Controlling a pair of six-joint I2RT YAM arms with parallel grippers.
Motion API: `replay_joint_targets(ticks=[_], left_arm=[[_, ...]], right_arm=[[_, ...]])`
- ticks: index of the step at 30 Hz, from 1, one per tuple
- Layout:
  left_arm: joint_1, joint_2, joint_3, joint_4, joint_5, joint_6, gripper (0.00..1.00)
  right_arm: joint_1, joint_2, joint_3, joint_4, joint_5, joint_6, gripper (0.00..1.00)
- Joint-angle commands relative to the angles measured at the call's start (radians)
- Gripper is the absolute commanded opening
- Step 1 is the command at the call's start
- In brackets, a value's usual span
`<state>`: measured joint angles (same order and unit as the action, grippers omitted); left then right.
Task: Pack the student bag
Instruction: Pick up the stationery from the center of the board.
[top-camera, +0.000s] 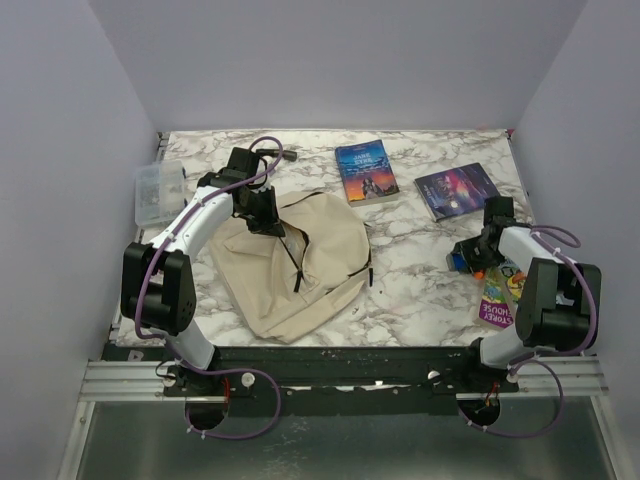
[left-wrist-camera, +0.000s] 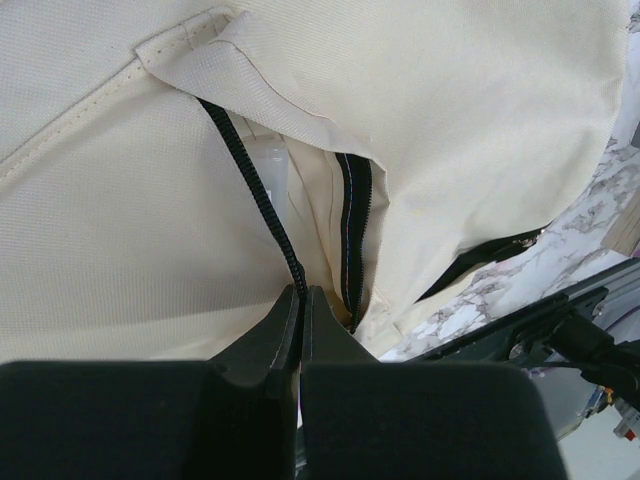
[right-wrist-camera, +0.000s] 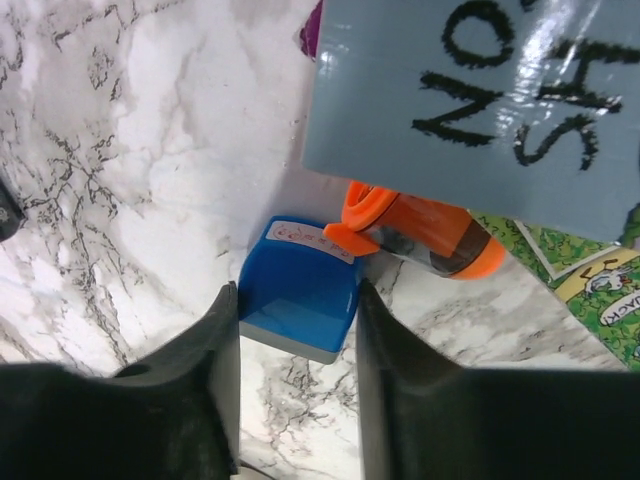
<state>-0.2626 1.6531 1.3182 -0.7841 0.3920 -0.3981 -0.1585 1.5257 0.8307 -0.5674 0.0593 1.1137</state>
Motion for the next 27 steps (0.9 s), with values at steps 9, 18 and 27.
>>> replay_joint_targets(ticks=[9,18,27], left_arm=[[-0.016,-0.033,0.004,0.013,-0.022,0.016,0.00],[-0.025,-0.021,0.003,0.008,-0.050,0.022,0.00],[-0.038,-0.008,-0.002,0.003,-0.082,0.030,0.00]], right_arm=[[0.269,-0.180,-0.024,0.149,0.019,-0.207,0.11],[0.708,-0.152,0.112,0.405,-0.030,-0.396,0.14],[0.966,0.192,0.395,0.455,-0.047,-0.445,0.15]])
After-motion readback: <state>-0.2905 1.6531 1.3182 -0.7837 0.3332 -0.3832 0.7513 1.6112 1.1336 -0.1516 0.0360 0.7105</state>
